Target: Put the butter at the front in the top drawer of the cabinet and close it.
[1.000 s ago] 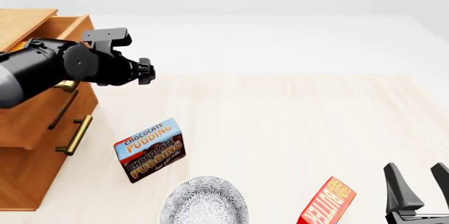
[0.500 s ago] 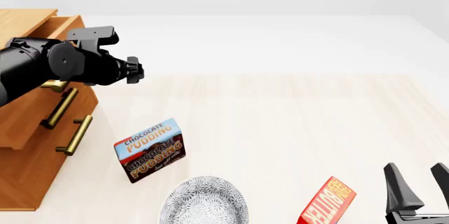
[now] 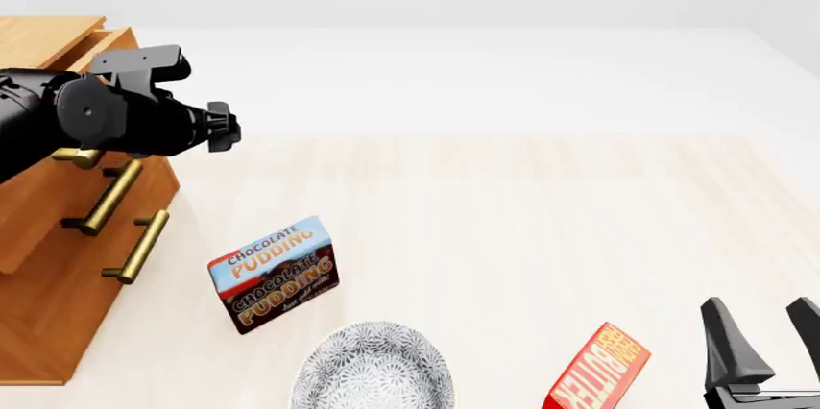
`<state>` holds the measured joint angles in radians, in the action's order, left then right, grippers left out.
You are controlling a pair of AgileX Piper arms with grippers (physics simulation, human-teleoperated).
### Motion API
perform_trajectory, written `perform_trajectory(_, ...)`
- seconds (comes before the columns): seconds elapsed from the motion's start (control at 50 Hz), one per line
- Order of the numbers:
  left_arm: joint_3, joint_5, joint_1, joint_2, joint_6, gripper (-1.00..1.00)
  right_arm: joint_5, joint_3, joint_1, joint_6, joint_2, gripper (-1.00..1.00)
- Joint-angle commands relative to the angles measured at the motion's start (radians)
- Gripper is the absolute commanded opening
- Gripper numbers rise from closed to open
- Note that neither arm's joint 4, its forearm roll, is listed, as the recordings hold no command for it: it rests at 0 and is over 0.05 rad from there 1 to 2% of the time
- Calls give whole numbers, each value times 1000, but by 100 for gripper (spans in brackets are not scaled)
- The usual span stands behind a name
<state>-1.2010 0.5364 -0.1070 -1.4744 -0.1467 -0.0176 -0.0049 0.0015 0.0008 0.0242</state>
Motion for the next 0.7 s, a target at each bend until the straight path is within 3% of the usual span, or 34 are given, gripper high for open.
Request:
perform_trajectory(0.02, 11, -6, 27, 10, -5, 100, 0, 1, 0, 0, -1, 100)
perform_trajectory(0.7, 70, -45, 125, 38, -17, 100, 0, 1, 0, 0, -1, 100)
